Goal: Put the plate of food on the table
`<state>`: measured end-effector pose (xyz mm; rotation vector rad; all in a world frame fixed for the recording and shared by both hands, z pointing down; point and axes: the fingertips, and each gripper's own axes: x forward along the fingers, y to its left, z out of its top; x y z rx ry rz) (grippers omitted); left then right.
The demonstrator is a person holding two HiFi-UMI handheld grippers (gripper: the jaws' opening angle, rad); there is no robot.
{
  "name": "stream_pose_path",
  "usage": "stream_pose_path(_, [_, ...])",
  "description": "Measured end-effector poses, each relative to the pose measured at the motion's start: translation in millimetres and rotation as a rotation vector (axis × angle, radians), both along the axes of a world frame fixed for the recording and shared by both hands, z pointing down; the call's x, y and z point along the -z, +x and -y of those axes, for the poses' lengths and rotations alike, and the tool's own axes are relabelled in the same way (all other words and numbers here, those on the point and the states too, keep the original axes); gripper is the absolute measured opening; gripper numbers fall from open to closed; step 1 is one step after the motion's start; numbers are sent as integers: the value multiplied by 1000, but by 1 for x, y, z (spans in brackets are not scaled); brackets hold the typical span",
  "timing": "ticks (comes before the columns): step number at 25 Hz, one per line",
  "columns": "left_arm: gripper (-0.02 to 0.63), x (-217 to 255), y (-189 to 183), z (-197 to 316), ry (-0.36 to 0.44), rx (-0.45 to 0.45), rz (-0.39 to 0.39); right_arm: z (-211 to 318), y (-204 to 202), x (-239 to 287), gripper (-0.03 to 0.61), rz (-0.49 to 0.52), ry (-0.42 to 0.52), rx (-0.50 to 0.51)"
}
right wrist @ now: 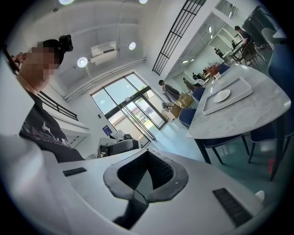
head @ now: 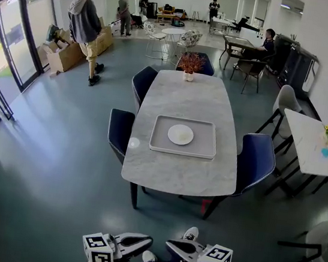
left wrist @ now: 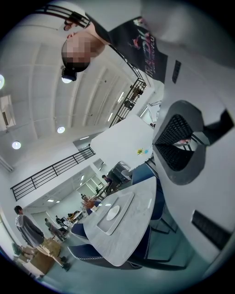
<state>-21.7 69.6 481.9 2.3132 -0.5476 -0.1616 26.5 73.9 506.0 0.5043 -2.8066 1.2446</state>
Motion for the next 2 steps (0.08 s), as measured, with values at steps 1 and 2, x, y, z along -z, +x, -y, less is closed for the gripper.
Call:
stream_pose_path(1, [6,1,2,0,1,-1,2,0,2,0,11,6,-1,-1])
stream_pose_path(2, [6,1,3,0,2,-1,3,0,4,0,11,10,-2,-1])
